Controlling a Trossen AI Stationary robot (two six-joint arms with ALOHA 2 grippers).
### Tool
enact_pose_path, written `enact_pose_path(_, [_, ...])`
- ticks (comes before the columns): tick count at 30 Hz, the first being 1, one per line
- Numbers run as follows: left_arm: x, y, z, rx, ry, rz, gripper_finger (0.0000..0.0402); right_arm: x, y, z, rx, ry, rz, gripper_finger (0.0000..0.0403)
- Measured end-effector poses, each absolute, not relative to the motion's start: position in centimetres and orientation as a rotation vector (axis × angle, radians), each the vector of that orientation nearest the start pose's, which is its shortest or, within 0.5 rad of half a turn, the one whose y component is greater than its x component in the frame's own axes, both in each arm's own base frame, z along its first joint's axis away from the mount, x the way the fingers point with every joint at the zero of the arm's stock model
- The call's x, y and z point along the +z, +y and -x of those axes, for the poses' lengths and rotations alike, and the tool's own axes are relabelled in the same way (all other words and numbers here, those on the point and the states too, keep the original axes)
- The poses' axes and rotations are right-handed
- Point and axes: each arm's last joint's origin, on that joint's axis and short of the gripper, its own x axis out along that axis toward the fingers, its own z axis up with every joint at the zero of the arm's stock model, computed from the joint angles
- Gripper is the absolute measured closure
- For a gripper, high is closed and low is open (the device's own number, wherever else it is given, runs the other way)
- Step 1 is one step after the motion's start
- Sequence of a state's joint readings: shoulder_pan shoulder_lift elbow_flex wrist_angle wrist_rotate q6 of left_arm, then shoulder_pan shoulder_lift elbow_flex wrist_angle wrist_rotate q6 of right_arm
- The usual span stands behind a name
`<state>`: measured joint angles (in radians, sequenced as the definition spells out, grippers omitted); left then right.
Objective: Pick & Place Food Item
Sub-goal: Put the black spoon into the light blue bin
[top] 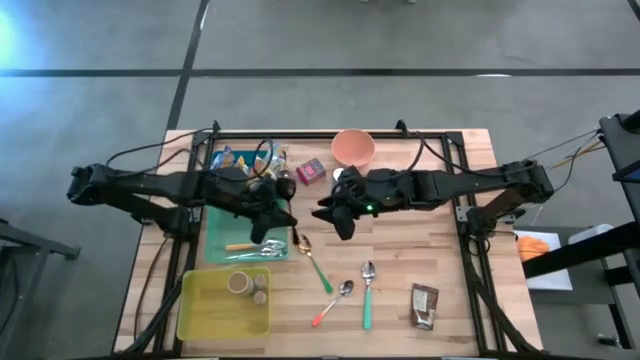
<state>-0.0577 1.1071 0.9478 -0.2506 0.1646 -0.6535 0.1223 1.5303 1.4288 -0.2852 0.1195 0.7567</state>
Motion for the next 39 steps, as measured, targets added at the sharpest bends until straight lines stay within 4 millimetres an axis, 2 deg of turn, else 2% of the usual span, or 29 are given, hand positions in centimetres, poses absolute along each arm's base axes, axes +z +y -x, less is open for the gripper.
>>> enact_pose_path(7, [31.9,-1.6,-20.6,0.019,0.761,0.578,0.0398,35.1,4.1,-33.9,-0.217,0.512,-0.713,0.0181])
enact_pose_path(15, [30.1,-1.2,-18.8,0.153,1.085,0.358,0.0398,34.8,2.8,-34.0,-0.37,0.473,-0.685,0.0181])
enact_pose_path(22, [27.8,-1.0,-19.6,0.148,1.309,0.14,0.0398,34.6,1.1,-34.1,-0.407,0.481,-0.721,0.0181])
enact_pose_path(30, [24.4,-1.1,-20.4,-0.012,1.528,-0.066,0.0398,34.2,1.1,-33.8,-0.425,0.534,-0.709,0.0181])
enact_pose_path(35, [22.4,-1.3,-20.3,-0.117,1.607,-0.043,0.0398,34.0,1.1,-33.6,-0.437,0.565,-0.7,0.0181])
enact_pose_path(39, [20.9,-1.6,-20.6,-0.164,1.6,0.069,0.0398,33.9,1.2,-33.5,-0.44,0.579,-0.697,0.0181])
